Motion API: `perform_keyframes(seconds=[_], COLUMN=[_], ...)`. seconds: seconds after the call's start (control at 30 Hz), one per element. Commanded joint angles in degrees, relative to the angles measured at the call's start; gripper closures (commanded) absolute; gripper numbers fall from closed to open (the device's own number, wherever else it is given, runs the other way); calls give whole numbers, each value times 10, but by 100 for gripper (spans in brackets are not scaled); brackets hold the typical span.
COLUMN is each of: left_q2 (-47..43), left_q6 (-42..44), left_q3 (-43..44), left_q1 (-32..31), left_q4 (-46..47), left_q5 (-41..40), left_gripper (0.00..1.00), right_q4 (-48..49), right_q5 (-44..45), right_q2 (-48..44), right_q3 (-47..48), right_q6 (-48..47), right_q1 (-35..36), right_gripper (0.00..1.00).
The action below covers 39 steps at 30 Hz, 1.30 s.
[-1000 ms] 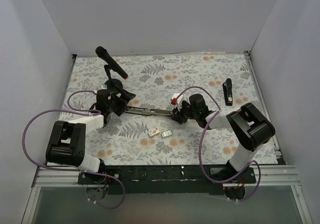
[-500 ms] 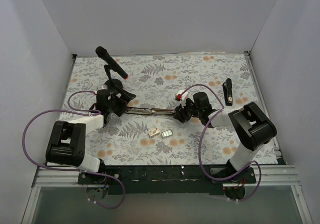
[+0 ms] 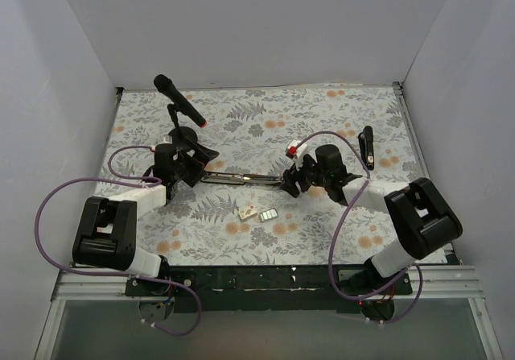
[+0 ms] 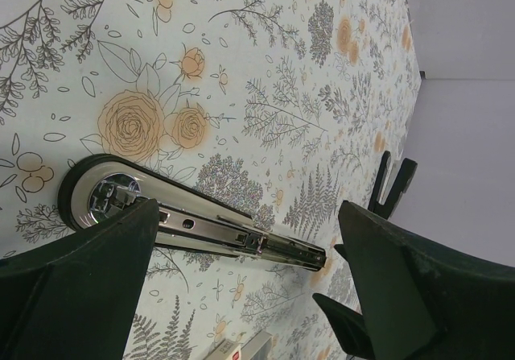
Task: Load the staples into the stapler
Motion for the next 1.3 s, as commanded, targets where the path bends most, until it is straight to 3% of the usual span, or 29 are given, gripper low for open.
perform_keyframes(seconds=[0.0,0.4,0.67,0.97,1.27], left_q2=[-7,-69,-107,-22,74], left_q6=[8,16,114,201,231], left_q3=[-14,34,63,122,180], left_q1=[6,6,31,40,10], left_q4=[-54,-96,-150,-215,-265], left_q5=[-21,-36,-74,-98,-61], left_gripper=[4,2,2,3,19], right_q4=[-30,-102,-203,-204,-187], right_q5=[1,-14,33,64,72], right_q2=[-48,-93,-80,-126,-178], right_q3=[34,80,132,88,41], right_q6=[6,16,1,13,15], right_q1=[-3,-2,15,31,35], right_gripper=[27,26,25,25,25])
